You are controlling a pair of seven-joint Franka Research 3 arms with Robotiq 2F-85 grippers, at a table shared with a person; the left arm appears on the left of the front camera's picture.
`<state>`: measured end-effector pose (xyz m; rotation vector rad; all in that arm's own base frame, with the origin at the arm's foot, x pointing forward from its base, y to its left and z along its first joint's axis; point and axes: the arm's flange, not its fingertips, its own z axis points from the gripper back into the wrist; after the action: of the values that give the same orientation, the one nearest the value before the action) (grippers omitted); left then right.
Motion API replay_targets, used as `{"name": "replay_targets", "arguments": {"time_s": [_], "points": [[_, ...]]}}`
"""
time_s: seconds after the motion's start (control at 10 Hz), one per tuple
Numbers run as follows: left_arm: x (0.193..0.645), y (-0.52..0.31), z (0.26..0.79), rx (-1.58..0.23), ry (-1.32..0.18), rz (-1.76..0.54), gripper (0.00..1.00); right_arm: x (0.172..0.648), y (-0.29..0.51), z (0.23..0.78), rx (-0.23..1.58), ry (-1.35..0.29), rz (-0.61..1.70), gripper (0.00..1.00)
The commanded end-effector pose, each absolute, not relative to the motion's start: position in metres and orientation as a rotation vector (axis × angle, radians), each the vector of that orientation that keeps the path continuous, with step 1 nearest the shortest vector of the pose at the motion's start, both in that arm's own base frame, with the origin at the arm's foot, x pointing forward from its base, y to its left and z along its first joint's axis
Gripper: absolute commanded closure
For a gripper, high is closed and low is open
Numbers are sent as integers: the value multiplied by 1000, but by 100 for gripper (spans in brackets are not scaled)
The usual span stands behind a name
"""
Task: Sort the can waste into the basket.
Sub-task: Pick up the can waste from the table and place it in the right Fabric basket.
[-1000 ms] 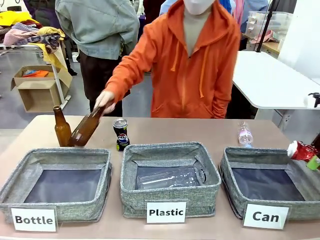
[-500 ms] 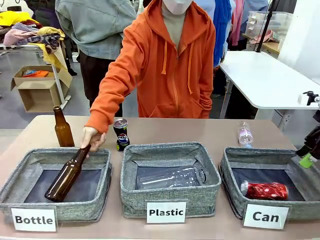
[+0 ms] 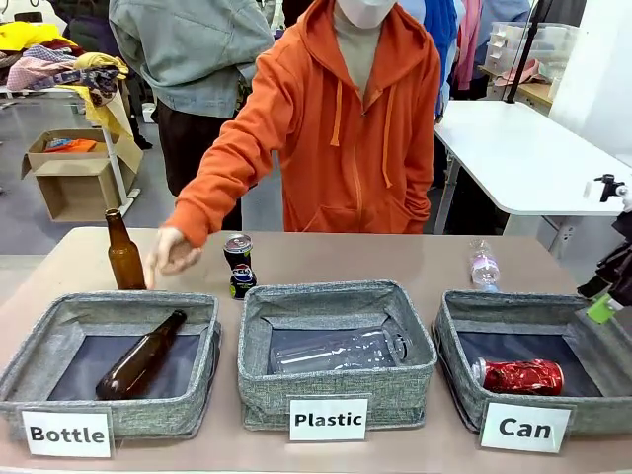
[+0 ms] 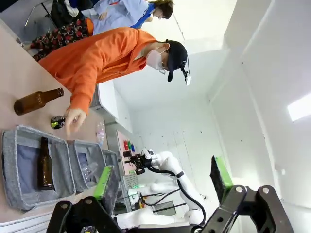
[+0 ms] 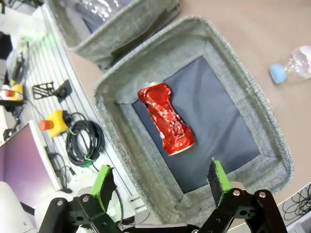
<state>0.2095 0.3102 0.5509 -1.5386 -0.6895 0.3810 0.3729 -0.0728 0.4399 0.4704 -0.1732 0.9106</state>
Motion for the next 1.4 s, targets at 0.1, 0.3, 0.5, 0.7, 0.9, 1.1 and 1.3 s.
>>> {"name": "replay_targets", "arguments": {"time_s": [0.1,0.3,0.5,0.7,0.9,1.1,1.3], "points": [[209,297,559,-1530,-672,349,0,374,-74,441,506,-212,917,0],[217,243,553,-1500,-530,252,0,378,-72,449,629,-279,862,0],[226,173,537,-1411,-326,110,0,377,-71,460,940,-405,800,0],[225,121,515,-1328,-183,43,0,381,-78,477,1387,-379,613,0],[227,92,498,-1278,-113,59,0,389,-92,475,1597,-390,507,0],[231,66,483,-1244,-198,207,0,397,-85,473,1541,-281,377,0],[237,96,503,-1285,-113,57,0,378,-87,471,1545,-387,588,0]]}}
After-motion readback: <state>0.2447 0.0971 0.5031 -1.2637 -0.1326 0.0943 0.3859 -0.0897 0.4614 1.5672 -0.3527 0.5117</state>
